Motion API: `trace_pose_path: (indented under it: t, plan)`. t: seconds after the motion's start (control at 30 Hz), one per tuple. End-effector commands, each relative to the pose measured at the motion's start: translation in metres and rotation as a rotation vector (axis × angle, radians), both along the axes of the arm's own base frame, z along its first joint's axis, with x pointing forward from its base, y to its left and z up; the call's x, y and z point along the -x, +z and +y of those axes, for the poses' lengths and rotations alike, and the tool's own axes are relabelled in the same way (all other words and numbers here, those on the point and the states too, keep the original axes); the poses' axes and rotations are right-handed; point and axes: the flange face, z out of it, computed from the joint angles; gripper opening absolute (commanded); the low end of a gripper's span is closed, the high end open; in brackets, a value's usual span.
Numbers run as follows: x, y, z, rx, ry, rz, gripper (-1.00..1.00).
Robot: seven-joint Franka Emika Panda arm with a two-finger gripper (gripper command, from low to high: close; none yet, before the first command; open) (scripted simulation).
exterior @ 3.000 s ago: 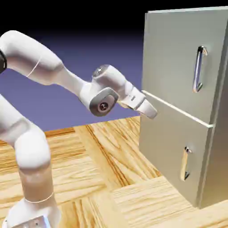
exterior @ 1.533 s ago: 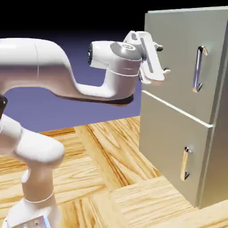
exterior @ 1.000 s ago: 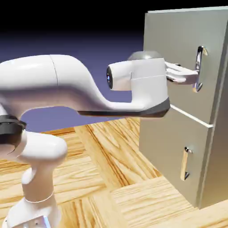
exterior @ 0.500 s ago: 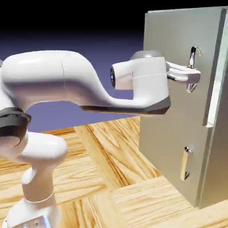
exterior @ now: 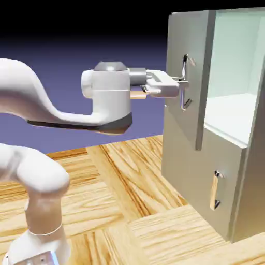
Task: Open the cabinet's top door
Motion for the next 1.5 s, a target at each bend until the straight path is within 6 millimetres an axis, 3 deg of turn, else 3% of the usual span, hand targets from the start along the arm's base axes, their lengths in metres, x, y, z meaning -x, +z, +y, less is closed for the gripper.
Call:
trace_pose_path:
  t: [0.0, 0.4, 0.83, 1.17, 1.47]
  plan:
    - [0.007, 0.000, 0.006, -0.001, -0.020, 0.000, -1.00]
    - [0.078, 0.000, 0.082, -0.001, -0.244, 0.000, -1.00]
    - [0.131, 0.000, 0.174, -0.001, -0.477, 0.000, -1.00]
    - [0.162, 0.000, 0.275, -0.001, -0.705, 0.000, -1.00]
    - [0.169, 0.000, 0.368, -0.001, -0.908, 0.000, -1.00]
